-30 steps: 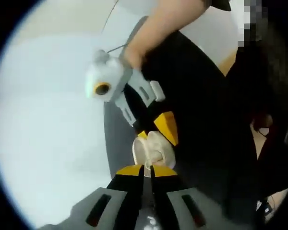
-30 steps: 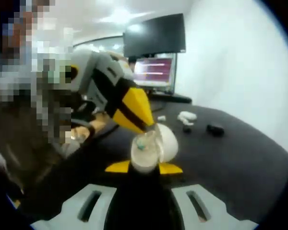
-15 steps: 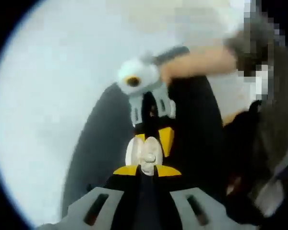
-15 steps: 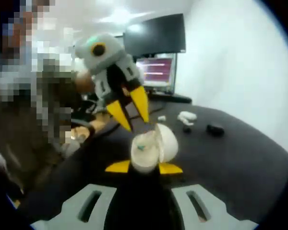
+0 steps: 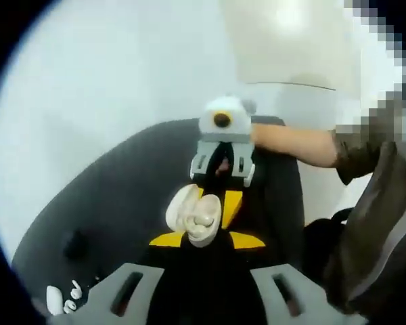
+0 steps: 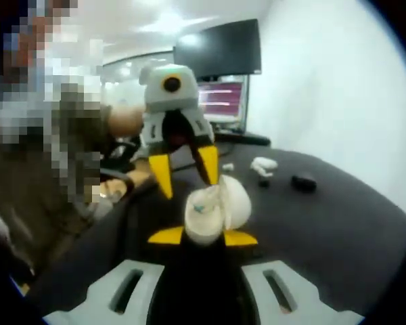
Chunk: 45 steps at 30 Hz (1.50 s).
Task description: Pick up three earphones and place each one into its charging case using tactile feedback, ensure that each earphone is properly inserted and securely positioned inside the case.
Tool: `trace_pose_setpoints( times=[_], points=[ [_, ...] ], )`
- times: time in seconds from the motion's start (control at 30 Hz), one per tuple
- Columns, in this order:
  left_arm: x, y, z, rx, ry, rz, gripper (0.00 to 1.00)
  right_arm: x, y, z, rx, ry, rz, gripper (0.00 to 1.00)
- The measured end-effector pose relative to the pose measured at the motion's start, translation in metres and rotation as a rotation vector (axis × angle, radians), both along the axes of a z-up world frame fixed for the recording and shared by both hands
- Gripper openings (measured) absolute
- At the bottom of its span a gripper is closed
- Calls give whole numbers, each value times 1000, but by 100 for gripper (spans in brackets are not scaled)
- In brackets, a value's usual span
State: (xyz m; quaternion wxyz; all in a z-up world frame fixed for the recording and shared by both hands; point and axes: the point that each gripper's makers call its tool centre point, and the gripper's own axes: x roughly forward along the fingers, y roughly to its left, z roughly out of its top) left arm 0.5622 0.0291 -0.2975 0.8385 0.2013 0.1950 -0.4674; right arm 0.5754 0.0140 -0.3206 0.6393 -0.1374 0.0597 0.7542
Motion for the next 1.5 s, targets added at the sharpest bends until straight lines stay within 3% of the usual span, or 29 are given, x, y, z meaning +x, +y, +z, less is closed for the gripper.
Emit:
trace_pose_setpoints(
  times=[0.1,0.5,0.8,1.07,1.5],
  points=[
    [1,-2,3,-45,-10,5,21,0,0,0,-4,17,-4,21],
    [3,-3,8,-48,-108,-15,16,-1,0,0,-7,26,-6,21],
    [-1,1,8,-23,-139,-27,12,-1,0,0,-6,21,-4,21],
    [-4,3,9,-28,-129,-23,12,-1,0,-1,-6,23,-4,21],
    [9,0,6,-93,-46,47,15,1,1,-1,-6,21,-4,21]
  ],
)
